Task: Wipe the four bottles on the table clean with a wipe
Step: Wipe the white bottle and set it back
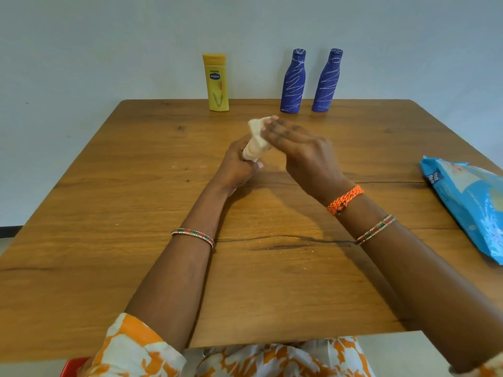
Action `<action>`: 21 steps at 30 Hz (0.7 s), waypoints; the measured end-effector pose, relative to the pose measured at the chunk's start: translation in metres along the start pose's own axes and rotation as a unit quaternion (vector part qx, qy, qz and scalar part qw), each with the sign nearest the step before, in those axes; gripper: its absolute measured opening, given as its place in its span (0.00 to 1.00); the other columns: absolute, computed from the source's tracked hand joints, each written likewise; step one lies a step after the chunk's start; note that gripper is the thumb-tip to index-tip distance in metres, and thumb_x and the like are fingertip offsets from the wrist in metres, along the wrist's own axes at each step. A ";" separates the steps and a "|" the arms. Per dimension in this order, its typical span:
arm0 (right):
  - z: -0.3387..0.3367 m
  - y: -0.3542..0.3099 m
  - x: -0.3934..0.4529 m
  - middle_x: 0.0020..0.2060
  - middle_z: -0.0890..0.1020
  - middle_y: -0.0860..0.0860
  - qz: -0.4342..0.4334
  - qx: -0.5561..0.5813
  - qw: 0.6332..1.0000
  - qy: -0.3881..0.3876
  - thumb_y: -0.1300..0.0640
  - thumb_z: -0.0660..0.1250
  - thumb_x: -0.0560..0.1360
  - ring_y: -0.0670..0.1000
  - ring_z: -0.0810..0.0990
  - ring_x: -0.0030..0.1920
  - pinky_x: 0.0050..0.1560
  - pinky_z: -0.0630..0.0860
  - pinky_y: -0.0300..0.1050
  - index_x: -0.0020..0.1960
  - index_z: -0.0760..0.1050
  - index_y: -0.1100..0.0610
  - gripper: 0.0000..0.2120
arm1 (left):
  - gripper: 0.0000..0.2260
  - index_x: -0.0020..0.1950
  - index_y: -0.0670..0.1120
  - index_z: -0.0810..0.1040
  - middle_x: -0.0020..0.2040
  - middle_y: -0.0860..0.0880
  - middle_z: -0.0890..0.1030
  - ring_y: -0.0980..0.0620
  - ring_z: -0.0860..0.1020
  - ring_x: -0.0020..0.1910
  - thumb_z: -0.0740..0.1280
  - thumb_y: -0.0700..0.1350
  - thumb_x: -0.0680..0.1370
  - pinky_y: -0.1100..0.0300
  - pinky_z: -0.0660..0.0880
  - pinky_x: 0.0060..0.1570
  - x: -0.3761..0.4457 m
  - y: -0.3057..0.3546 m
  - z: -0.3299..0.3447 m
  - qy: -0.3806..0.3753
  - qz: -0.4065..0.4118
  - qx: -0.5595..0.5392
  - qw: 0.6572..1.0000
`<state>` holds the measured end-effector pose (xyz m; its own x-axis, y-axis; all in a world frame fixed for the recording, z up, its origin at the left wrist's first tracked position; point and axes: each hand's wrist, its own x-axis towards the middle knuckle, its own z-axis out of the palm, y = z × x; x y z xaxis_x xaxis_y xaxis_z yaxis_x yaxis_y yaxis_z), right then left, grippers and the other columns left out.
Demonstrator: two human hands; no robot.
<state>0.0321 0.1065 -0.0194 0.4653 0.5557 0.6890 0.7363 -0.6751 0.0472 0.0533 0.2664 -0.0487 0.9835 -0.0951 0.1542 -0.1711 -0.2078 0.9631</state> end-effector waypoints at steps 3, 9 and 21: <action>-0.001 -0.002 0.004 0.61 0.77 0.61 0.072 -0.023 0.997 -0.007 0.76 0.64 0.68 0.60 0.74 0.64 0.54 0.78 0.58 0.65 0.72 0.64 0.25 | 0.22 0.66 0.40 0.72 0.54 0.50 0.76 0.55 0.72 0.54 0.66 0.29 0.72 0.69 0.69 0.44 0.000 0.002 0.001 -0.006 0.009 0.019 1.000; 0.000 -0.015 -0.012 0.65 0.72 0.62 -0.098 -0.043 0.992 -0.061 0.68 0.55 0.75 0.59 0.69 0.68 0.64 0.69 0.54 0.67 0.69 0.64 0.21 | 0.11 0.60 0.42 0.75 0.50 0.49 0.80 0.56 0.79 0.49 0.65 0.35 0.77 0.64 0.76 0.44 -0.006 0.003 -0.001 0.002 0.026 -0.004 1.000; 0.000 -0.020 -0.007 0.63 0.75 0.61 -0.067 -0.006 0.997 -0.046 0.69 0.57 0.73 0.60 0.71 0.67 0.62 0.73 0.58 0.63 0.73 0.64 0.20 | 0.13 0.62 0.44 0.74 0.52 0.50 0.80 0.54 0.80 0.52 0.65 0.37 0.77 0.62 0.77 0.46 -0.004 0.001 0.000 0.003 0.002 -0.008 1.000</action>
<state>0.0139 0.1158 -0.0251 0.4070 0.6826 0.6069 0.7885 -0.5980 0.1438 0.0494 0.2665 -0.0478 0.9830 -0.0907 0.1597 -0.1745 -0.1911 0.9659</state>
